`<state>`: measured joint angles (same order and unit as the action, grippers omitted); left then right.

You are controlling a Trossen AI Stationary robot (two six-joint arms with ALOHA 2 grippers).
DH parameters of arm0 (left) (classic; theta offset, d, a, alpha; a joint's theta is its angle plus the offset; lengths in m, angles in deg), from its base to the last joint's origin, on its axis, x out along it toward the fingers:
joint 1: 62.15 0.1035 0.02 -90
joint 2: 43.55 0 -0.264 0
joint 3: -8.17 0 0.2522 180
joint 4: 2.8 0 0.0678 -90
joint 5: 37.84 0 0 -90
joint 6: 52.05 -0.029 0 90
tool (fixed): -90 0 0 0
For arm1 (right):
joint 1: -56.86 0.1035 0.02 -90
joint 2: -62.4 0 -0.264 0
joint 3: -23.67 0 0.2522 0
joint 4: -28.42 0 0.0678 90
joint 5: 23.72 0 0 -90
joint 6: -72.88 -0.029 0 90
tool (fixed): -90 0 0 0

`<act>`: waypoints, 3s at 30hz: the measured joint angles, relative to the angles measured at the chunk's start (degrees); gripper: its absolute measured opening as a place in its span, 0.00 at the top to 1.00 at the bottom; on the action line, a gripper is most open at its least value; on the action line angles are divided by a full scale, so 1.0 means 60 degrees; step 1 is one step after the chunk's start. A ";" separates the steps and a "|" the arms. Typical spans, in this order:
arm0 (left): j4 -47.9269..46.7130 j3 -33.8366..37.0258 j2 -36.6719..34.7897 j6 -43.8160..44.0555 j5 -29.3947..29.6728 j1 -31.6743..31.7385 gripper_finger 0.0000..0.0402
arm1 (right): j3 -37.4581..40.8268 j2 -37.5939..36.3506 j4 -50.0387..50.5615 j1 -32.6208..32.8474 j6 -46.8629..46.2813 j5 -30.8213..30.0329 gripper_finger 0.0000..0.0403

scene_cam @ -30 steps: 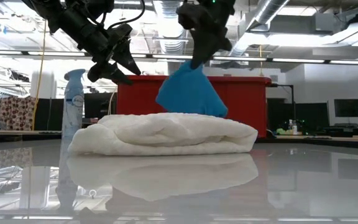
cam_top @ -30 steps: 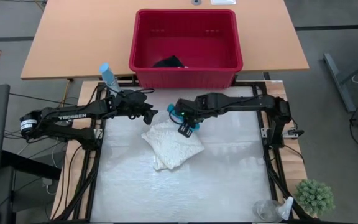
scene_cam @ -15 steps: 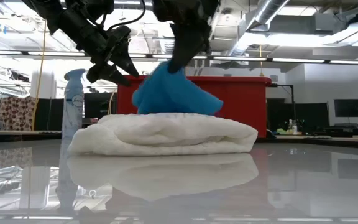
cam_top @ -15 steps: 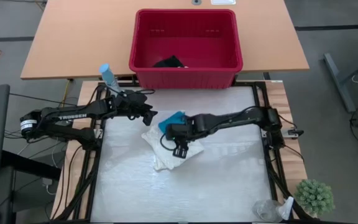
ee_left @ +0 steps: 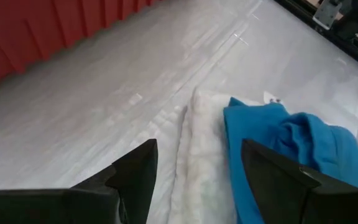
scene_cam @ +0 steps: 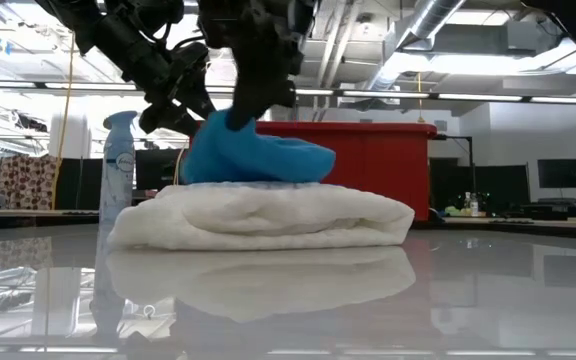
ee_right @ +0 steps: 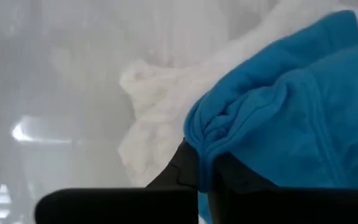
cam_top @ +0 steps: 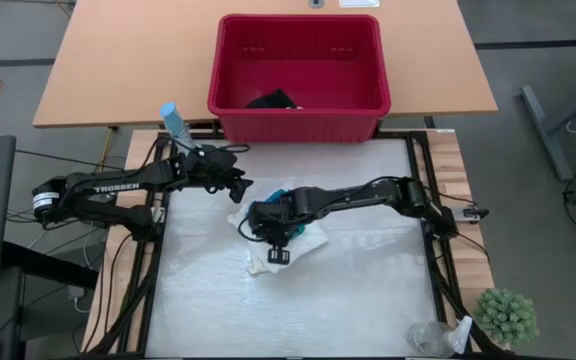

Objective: Fold laundry
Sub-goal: Stack the folded blue shorts on top of the folded white blouse, then move the stacked folded clothes to the bottom right of the table

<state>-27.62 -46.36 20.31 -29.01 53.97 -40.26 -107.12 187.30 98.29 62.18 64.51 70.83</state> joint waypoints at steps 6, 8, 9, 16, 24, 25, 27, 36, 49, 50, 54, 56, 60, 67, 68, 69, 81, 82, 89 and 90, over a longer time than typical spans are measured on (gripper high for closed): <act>-0.0002 0.0000 0.0000 -0.0052 -0.0004 0.0000 0.45 | 0.0022 0.0025 0.0075 0.0087 0.0666 0.0197 0.75; -0.0002 0.0000 0.0000 -0.0052 -0.0007 0.0000 0.45 | 0.0022 0.0025 0.0039 0.0115 0.0818 0.0113 0.70; -0.0001 0.0000 0.0000 -0.0052 -0.0007 0.0000 0.45 | 0.0022 0.0025 0.0041 0.0117 0.0873 0.0130 0.67; 0.0010 0.0000 0.0000 -0.0019 -0.0286 0.0000 0.45 | 0.0025 -0.0374 0.0063 0.0117 0.0865 0.0134 0.50; 0.0350 0.0000 0.0000 -0.0228 -0.2147 -0.0596 0.46 | 0.0036 -0.2157 0.0398 0.0113 0.0364 -0.0995 0.49; 0.0311 0.0000 0.0000 -0.0500 -0.2155 -0.0850 0.47 | 0.0034 -0.2523 0.0407 0.0094 0.0286 -0.1052 0.49; 0.0261 0.0000 0.0000 -0.0953 -0.1787 -0.1377 0.49 | 0.0020 -0.3260 0.0530 0.0060 0.0057 -0.1510 0.50; 0.2270 -0.0007 0.0345 -0.1694 -0.0503 -0.2642 0.58 | 0.0018 -0.5584 0.2848 0.0024 -0.1082 -0.5102 0.55; 0.4305 -0.0002 0.3551 -0.1249 -0.0921 -0.2719 0.98 | 0.0033 -0.6078 0.5306 0.0078 -0.2501 -0.5581 0.59; 0.4367 0.0000 0.3741 -0.1239 -0.0890 -0.2718 0.98 | 0.0033 -0.6040 0.5362 0.0114 -0.2537 -0.5575 0.59; 0.4497 -0.0004 0.4479 -0.1229 -0.0492 -0.2714 0.98 | 0.0033 -0.6000 0.5410 0.0224 -0.2533 -0.5550 0.59; 0.4733 -0.0007 0.4868 -0.1225 -0.0466 -0.2714 0.99 | 0.0033 -0.6000 0.5432 0.0242 -0.2526 -0.5555 0.59; 0.5201 -0.0026 0.5581 -0.1054 -0.0709 -0.2710 1.00 | 0.0033 -0.6000 0.5621 0.0240 -0.2523 -0.5554 0.59; 0.5174 -0.0082 0.5375 -0.0808 -0.0762 -0.2457 1.00 | 0.0033 -0.6000 0.5643 0.0236 -0.2242 -0.5607 0.59; 0.5136 -0.0148 0.5334 -0.0870 -0.0804 -0.2395 1.00 | 0.0033 -0.6000 0.5647 0.0237 -0.2240 -0.5696 0.59; 0.5003 -0.0239 0.5316 -0.0906 -0.0910 -0.2332 1.00 | 0.0033 -0.6000 0.5645 0.0235 -0.2227 -0.5787 0.59; 0.0432 -0.3024 0.3481 -0.3279 -0.0457 -0.2014 1.00 | 0.0033 -0.6018 0.5640 0.0323 -0.2349 -0.5838 0.59; -0.0063 -0.3171 0.3349 -0.3479 -0.0359 -0.2014 1.00 | 0.0033 -0.6018 0.5639 0.0365 -0.2351 -0.5838 0.59; -0.2297 -0.2099 0.2697 -0.4073 -0.0534 -0.1840 1.00 | 0.0030 -0.6022 0.5640 0.0760 -0.2582 -0.5844 0.59; -0.2058 -0.1755 0.2675 -0.3899 -0.0371 -0.1774 1.00 | 0.0029 -0.6022 0.5638 0.0805 -0.2671 -0.5846 0.59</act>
<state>-39.97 -56.89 36.36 -52.41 51.74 -50.90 -106.94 151.17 132.12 67.01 48.48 35.75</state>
